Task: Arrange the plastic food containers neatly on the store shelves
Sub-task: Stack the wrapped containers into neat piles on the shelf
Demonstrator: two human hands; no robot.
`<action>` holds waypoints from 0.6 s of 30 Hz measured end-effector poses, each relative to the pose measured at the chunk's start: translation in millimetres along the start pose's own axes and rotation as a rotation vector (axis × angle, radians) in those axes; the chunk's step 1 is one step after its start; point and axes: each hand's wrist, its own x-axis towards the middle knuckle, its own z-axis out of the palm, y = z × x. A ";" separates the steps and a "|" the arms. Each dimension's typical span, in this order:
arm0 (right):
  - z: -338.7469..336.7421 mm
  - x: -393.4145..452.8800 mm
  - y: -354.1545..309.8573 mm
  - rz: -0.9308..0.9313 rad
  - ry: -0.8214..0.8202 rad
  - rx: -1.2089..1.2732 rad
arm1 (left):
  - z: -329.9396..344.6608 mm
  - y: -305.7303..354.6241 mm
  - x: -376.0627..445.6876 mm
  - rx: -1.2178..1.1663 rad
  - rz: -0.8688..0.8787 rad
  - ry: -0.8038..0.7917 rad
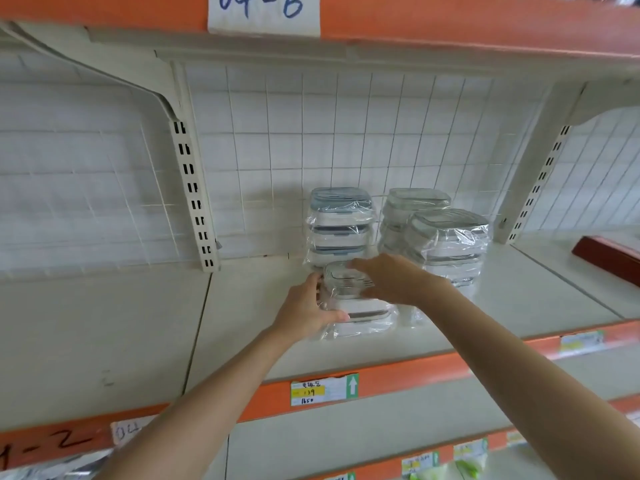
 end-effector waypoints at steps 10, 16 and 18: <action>-2.4 10.6 17.7 -0.084 -0.006 -0.078 | 5.3 5.0 19.3 0.070 -0.058 -0.002; 1.6 19.3 25.6 -0.110 0.032 -0.057 | 11.3 8.0 4.2 0.134 -0.077 0.017; 3.1 21.9 27.9 -0.114 0.049 -0.056 | 10.6 8.3 -3.9 0.187 -0.098 0.011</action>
